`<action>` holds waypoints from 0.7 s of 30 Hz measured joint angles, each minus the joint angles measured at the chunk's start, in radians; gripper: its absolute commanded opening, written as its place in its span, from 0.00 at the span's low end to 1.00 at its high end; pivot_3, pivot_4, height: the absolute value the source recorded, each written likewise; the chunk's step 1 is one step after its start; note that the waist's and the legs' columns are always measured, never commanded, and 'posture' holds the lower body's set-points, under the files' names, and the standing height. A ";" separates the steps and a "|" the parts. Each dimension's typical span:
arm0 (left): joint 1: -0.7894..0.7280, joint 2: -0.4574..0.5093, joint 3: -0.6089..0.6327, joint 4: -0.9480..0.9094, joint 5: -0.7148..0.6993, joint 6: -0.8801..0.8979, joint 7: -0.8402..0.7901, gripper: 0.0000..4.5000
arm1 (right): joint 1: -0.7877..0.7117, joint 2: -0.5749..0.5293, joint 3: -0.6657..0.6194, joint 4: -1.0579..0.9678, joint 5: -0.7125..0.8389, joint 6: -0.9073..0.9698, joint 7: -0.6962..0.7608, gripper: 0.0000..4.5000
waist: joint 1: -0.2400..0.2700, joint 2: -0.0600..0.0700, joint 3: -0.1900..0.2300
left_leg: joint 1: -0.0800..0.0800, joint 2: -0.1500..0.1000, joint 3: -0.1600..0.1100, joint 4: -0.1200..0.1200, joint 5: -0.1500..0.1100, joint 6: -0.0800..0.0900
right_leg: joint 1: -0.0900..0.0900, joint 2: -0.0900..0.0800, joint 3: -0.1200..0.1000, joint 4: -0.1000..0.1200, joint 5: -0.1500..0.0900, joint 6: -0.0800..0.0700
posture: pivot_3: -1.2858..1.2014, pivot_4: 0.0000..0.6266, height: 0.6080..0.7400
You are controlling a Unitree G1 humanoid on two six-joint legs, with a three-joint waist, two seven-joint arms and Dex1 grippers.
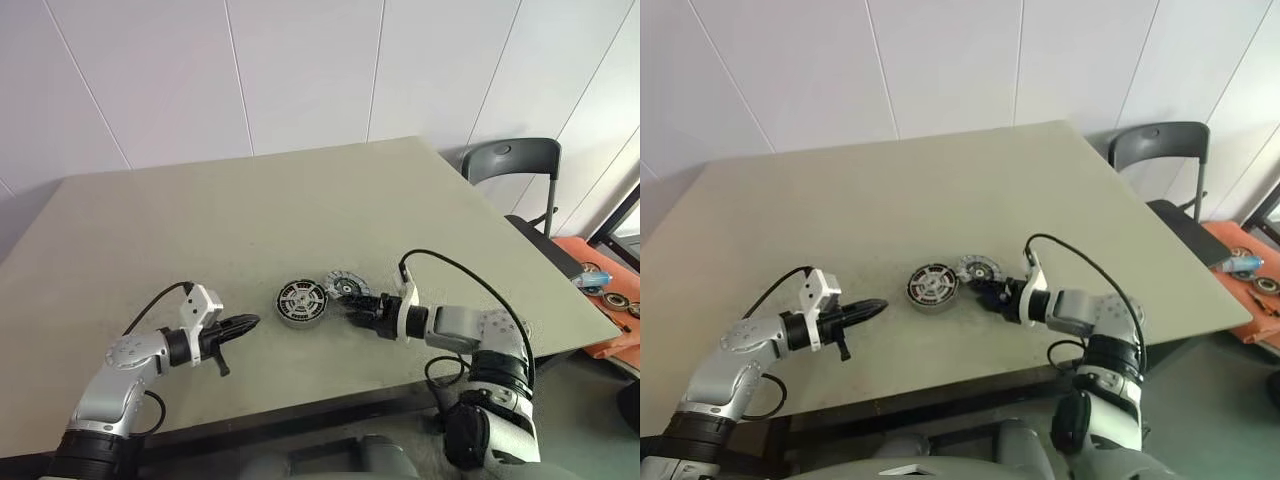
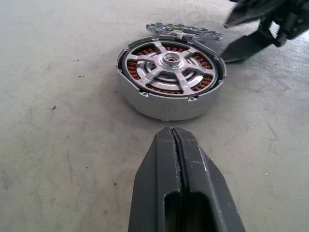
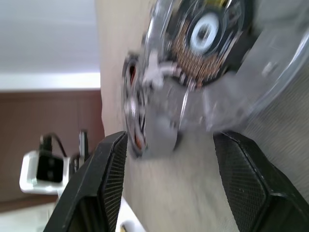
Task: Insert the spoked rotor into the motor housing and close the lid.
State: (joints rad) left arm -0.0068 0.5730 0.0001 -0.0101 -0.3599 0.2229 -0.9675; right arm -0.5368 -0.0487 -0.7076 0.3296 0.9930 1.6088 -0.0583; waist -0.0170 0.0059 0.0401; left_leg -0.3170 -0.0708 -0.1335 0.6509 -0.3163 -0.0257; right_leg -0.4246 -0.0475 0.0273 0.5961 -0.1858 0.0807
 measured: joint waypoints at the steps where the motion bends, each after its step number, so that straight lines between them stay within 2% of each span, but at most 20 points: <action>1: 0.001 -0.003 -0.001 0.003 0.002 -0.002 0.002 0.00 | -0.014 0.016 -0.038 0.000 -0.003 -0.005 -0.032 0.66 | -0.001 0.000 0.000 | 0.000 0.000 0.000 -0.001 0.000 0.000 | 0.000 0.001 0.000 0.000 0.000 0.000 | 0.52 0.00 1.00; 2: 0.001 -0.006 -0.002 0.005 0.003 -0.004 0.005 0.00 | -0.024 0.034 -0.063 0.001 -0.006 -0.014 -0.055 0.66 | -0.002 0.000 0.000 | 0.001 0.000 0.000 -0.001 0.000 0.000 | -0.001 0.001 0.000 0.000 0.000 0.000 | 0.52 0.00 1.00; 5: 0.002 -0.016 -0.007 0.004 0.004 -0.008 0.010 0.00 | -0.034 0.070 -0.107 0.009 -0.014 -0.059 -0.109 0.52 | -0.004 0.001 0.000 | 0.000 0.001 0.000 -0.003 0.000 0.000 | -0.002 0.001 0.000 0.000 0.000 0.000 | 0.52 0.00 1.00; 9: 0.013 -0.014 -0.007 -0.017 0.004 -0.005 0.017 0.00 | -0.033 0.083 -0.098 -0.009 -0.031 -0.069 -0.132 0.23 | -0.004 0.002 0.000 | 0.000 0.002 0.000 -0.003 0.000 0.000 | -0.003 0.001 0.001 0.000 0.000 0.000 | 0.52 0.00 1.00; 12: 0.023 -0.008 -0.007 -0.040 0.004 0.006 0.022 0.00 | -0.030 0.078 -0.012 -0.074 -0.046 -0.097 -0.087 0.03 | -0.006 0.004 0.000 | 0.000 0.002 0.000 -0.002 0.000 0.000 | -0.002 0.001 0.001 0.000 0.000 0.000 | 0.52 0.00 1.00; 13: 0.025 -0.006 -0.007 -0.042 0.004 0.007 0.023 0.00 | -0.027 0.059 0.050 -0.102 -0.061 -0.115 -0.055 0.00 | -0.007 0.005 0.000 | 0.000 0.002 0.001 -0.002 0.000 0.000 | -0.001 0.001 0.001 0.000 0.000 0.000 | 0.52 0.00 1.00; 17: 0.030 0.009 -0.003 -0.021 0.003 -0.006 0.007 0.00 | -0.011 -0.038 0.310 -0.195 -0.158 -0.236 0.097 0.00 | -0.013 0.007 0.001 | 0.000 0.001 0.000 -0.002 0.000 0.000 | -0.002 0.001 0.000 0.000 -0.002 -0.003 | 0.52 0.00 1.00; 21: 0.023 0.014 0.013 0.110 0.005 -0.081 -0.038 0.00 | 0.027 -0.186 0.624 -0.321 -0.309 -0.431 0.288 0.00 | -0.019 0.008 0.002 | -0.001 0.001 0.000 -0.002 0.000 0.000 | -0.004 0.000 0.000 -0.002 0.000 0.000 | 0.52 0.00 1.00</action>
State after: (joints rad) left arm 0.0157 0.5874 0.0130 0.1003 -0.3547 0.1420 -1.0059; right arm -0.5094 -0.2344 -0.0837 0.0089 0.6842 1.1777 0.2298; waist -0.0355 0.0138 0.0422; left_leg -0.3184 -0.0700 -0.1335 0.6486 -0.3164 -0.0255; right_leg -0.4283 -0.0471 0.0268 0.5945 -0.1862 0.0808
